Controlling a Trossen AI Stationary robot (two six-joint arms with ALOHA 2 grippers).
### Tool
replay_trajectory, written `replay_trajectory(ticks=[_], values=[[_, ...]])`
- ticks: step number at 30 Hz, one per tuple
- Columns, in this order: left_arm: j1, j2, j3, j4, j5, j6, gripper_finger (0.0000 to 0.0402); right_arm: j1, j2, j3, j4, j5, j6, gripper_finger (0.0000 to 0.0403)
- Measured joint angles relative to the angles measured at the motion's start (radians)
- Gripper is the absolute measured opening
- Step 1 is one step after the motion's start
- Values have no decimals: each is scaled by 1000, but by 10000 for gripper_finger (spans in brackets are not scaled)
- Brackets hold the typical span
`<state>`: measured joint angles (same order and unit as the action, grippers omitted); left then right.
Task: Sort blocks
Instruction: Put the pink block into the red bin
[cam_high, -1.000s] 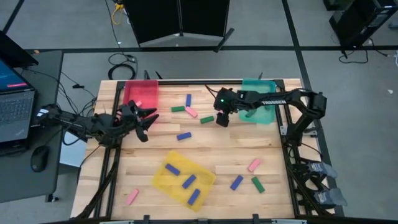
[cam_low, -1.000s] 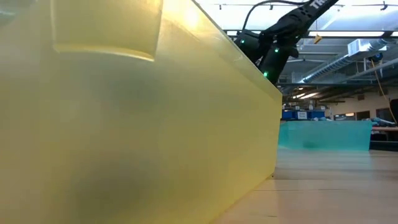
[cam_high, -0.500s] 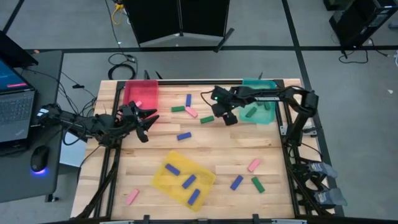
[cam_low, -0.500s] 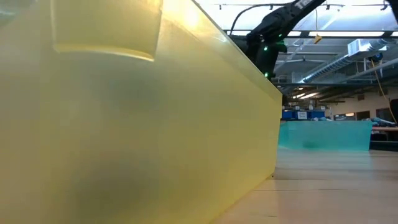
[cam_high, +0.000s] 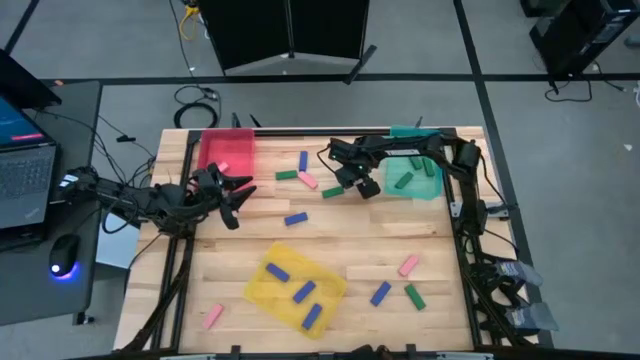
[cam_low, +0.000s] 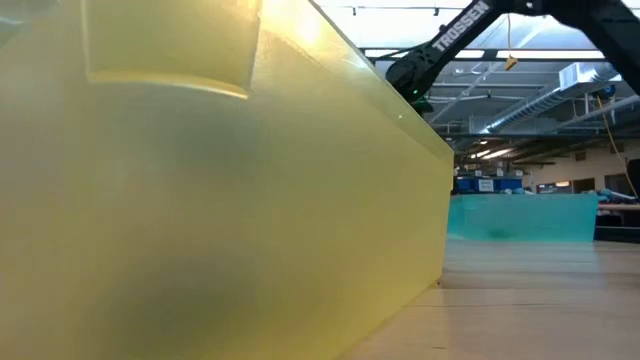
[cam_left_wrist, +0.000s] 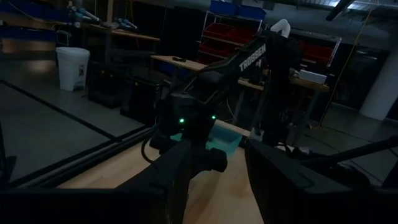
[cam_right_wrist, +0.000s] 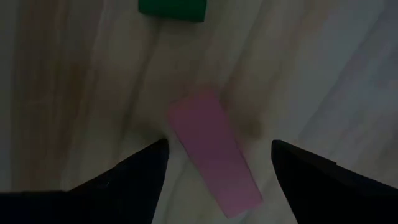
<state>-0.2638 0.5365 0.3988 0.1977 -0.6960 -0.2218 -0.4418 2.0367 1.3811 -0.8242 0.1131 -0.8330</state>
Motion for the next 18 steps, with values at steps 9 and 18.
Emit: replay_trajectory(ticks=[9,18], values=[[0,0,0,-12,0,0,161,-25,41,46,-69,-63,9,180],[0,0,0,-12,0,0,161,-27,4,42,-59,-81,55,111]])
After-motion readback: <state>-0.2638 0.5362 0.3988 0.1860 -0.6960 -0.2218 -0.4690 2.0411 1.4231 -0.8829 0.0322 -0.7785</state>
